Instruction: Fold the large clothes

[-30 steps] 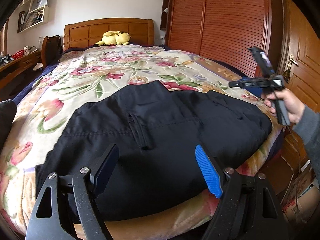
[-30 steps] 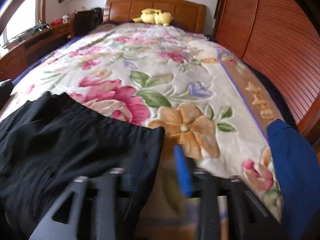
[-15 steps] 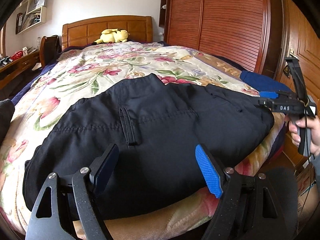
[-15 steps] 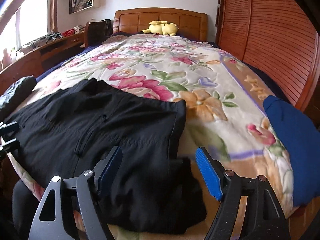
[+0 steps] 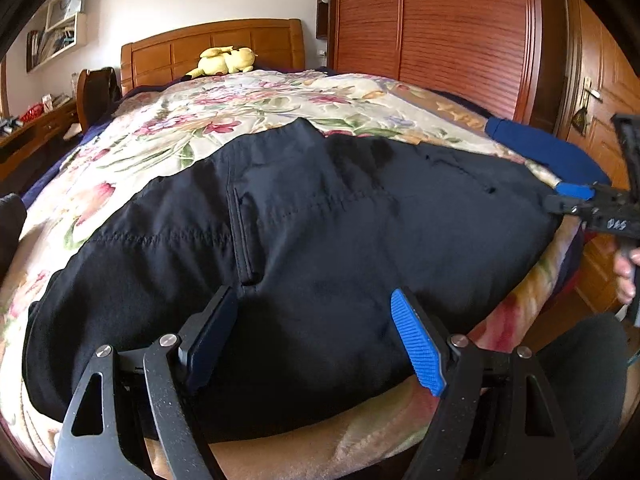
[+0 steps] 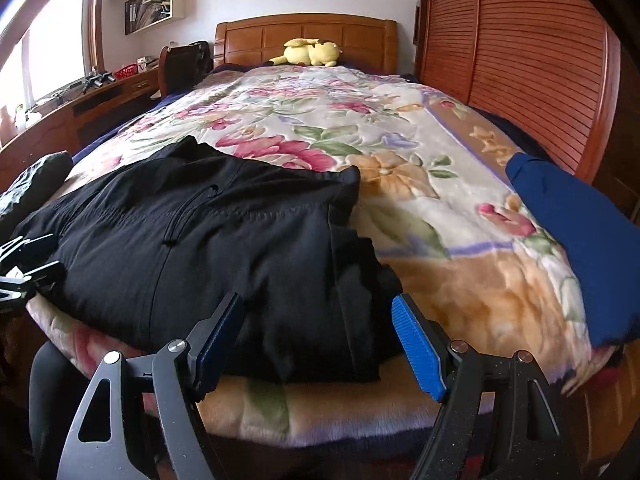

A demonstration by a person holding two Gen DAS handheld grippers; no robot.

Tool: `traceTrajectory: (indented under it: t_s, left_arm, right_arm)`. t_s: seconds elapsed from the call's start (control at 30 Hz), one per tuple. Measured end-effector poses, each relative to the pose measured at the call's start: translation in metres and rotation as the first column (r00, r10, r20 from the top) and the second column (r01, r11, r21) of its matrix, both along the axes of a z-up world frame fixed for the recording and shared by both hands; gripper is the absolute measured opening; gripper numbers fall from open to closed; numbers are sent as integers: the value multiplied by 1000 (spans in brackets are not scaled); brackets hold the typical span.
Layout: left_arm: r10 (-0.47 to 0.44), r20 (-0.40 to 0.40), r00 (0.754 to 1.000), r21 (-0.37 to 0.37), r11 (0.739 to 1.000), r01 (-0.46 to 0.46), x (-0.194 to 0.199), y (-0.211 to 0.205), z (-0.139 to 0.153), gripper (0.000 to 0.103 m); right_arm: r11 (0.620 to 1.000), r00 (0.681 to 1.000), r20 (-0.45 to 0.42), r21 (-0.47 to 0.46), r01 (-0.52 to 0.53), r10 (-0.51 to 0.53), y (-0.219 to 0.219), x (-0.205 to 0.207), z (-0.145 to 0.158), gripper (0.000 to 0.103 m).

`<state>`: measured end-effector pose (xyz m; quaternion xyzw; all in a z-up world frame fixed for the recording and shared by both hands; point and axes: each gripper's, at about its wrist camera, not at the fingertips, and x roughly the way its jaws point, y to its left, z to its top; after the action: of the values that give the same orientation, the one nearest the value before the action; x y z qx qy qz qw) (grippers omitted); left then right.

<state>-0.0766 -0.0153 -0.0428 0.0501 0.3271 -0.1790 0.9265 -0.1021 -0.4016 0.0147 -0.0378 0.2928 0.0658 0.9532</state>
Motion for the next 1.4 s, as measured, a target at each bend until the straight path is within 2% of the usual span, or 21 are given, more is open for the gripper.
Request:
traceTrajectory:
  t_s: [0.2,0.33,0.47,0.67,0.8,0.87,0.97,1.1,1.27,1.4]
  left_arm:
    - [11,16,1000,-24,1000,-11,-1,2,-6,80]
    - [6,24,1000,-30,1000,-5,-2,3,-10,80]
    - [0,21,1000,-31,1000,0,-2,4,-12,80]
    - [-6,10,1000,-35,999,6,1,4,-12,80]
    - [-8,9,1000,-37,999,8,1,4,-12,80]
    - [-8,11,1000,-38,999,8,1,4,-12,80]
    - [-7,10,1000,-39,999,7,1,4,-12,80]
    - [-6,7,1000,-38,999,7,1,4,-11,80]
    - [-6,9,1000,-42,999,7,1,3,-11,80]
    - [-10,6,1000,-45,999,10,1,3,-12,80]
  right_arm:
    - [1000,1000,-25,14,18,-17,1,1,-10,78]
    - [999,999,-41,33,30,-28,-1,8,-20,83]
    - [995,997,-80,90,30,-22,-5,18,-33,85]
    - [994,997,-81,102,26,-18,-1,22,-33,83]
    - [992,996,-85,129,-4,15,-1,22,-35,68]
    - [990,995,-87,139,-33,45,2,21,-35,52]
    - [992,995,-83,119,-50,60,6,20,-37,43]
    - [988,994,-83,141,-63,75,1,21,-39,42]
    - [980,990,-77,167,-105,119,-1,22,-36,26]
    - [972,991,-25,199,-122,129,-4,14,-18,21]
